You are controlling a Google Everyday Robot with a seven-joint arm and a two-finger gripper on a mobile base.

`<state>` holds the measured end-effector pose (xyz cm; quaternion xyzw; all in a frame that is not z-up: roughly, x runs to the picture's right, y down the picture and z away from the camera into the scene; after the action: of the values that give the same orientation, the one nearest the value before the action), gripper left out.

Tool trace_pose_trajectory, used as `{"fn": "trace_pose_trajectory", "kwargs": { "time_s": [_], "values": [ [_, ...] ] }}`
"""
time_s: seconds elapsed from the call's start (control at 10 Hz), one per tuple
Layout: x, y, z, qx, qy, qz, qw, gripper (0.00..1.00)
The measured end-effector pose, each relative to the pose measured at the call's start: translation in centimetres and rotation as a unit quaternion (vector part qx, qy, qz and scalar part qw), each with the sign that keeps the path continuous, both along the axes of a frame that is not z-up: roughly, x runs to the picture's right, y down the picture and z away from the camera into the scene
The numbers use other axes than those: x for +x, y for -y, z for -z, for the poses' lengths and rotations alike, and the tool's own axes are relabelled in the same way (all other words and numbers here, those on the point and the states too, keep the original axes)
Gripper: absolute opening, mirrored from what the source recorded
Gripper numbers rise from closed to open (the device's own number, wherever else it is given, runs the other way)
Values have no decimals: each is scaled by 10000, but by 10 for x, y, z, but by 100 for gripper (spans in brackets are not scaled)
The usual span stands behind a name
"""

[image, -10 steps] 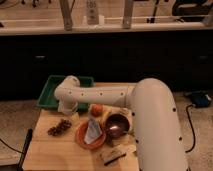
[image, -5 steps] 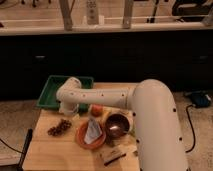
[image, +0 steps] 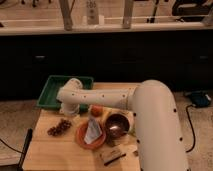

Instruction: Place grapes in table surface

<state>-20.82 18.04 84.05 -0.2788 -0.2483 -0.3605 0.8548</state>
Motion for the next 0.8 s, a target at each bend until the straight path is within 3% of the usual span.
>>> {"fn": "trace_pose_trajectory", "kwargs": {
  "time_s": [0.8],
  "values": [
    [3,-1,1,-47,29,9,10000,80]
  ]
}}
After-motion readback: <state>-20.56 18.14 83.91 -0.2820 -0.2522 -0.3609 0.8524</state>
